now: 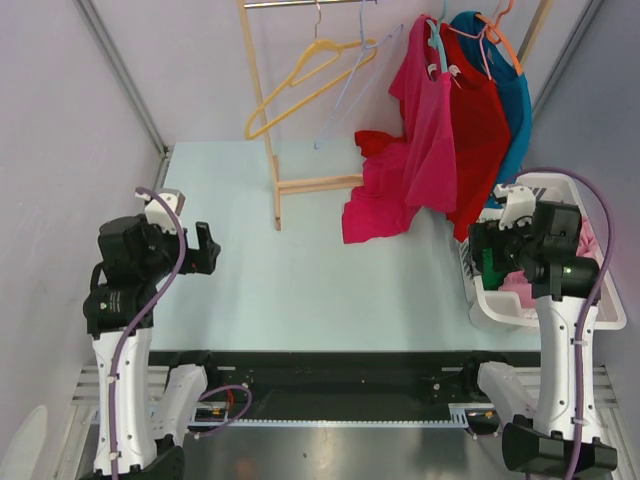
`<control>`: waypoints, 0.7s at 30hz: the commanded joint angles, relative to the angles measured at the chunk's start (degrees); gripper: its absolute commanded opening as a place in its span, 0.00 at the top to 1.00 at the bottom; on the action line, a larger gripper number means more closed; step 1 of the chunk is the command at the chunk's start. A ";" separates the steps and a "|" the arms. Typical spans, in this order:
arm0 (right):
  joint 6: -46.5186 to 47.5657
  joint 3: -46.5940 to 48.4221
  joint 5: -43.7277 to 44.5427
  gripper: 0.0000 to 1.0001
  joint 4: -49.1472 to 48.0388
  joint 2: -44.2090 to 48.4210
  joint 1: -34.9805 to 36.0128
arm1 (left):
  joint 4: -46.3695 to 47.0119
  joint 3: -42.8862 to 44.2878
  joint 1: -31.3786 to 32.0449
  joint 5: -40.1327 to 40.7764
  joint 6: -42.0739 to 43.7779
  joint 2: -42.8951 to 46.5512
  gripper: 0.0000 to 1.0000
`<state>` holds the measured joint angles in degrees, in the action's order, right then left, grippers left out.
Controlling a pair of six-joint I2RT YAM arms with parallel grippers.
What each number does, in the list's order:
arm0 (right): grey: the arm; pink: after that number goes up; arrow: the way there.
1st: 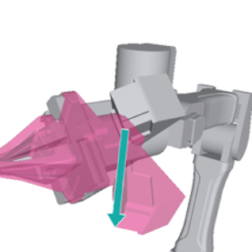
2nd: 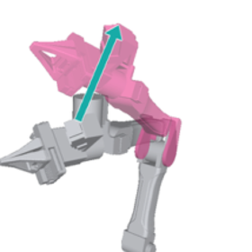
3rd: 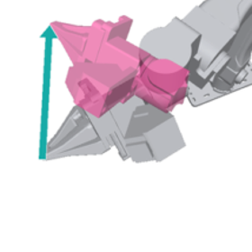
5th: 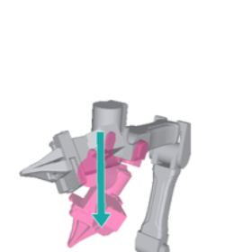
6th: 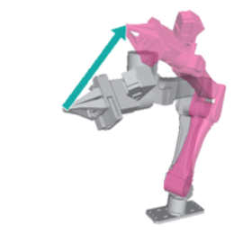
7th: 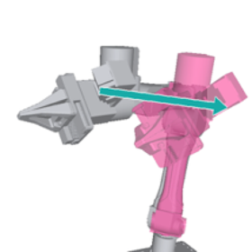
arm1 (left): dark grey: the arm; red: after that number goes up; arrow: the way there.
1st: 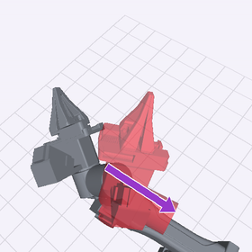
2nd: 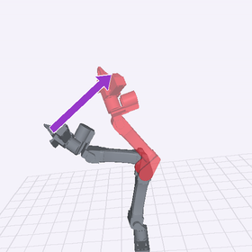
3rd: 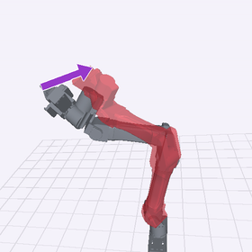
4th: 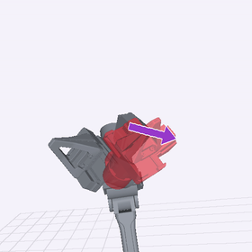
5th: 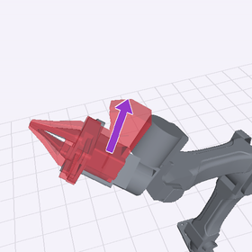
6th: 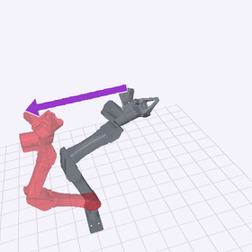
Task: Place the t-shirt on the hanger
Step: Pick up the T-shirt and place it in the bin.
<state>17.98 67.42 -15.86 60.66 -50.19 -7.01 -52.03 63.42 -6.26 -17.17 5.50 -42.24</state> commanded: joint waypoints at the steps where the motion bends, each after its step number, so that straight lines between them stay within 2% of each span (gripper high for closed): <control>1: 3.11 2.46 9.35 0.00 1.56 -1.47 -5.37 | -0.17 2.93 0.11 -0.94 3.64 0.23 0.00; 2: 3.81 2.54 7.87 0.00 1.56 -1.92 -10.17 | -0.87 3.29 0.28 -1.63 3.99 -0.12 0.00; 5: 8.29 3.86 4.18 0.00 1.74 -5.33 -18.45 | -1.23 4.26 0.28 -1.73 5.66 -1.18 0.00; 6: 9.52 4.30 1.04 0.00 2.00 -6.74 -24.23 | -1.23 4.43 0.37 -1.90 6.71 -1.44 0.00; 9: 15.14 6.41 -3.91 0.00 2.62 -12.81 -35.57 | -0.97 5.31 0.29 -2.43 8.12 -2.14 0.00; 12: 18.49 7.38 -5.15 0.00 0.87 -18.61 -41.75 | -0.62 6.28 0.29 -3.74 8.48 -3.20 0.00; 17: 18.15 5.54 -1.56 0.00 -4.49 -23.89 -42.57 | 0.52 7.33 0.37 -5.59 7.69 -4.96 0.00; 21: 17.53 2.04 1.35 0.00 -9.32 -26.00 -39.76 | 1.32 7.51 0.72 -5.86 6.81 -5.49 0.00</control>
<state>34.59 72.01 -17.10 57.47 -75.59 -48.97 -53.04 68.66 -6.11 -20.49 12.51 -47.37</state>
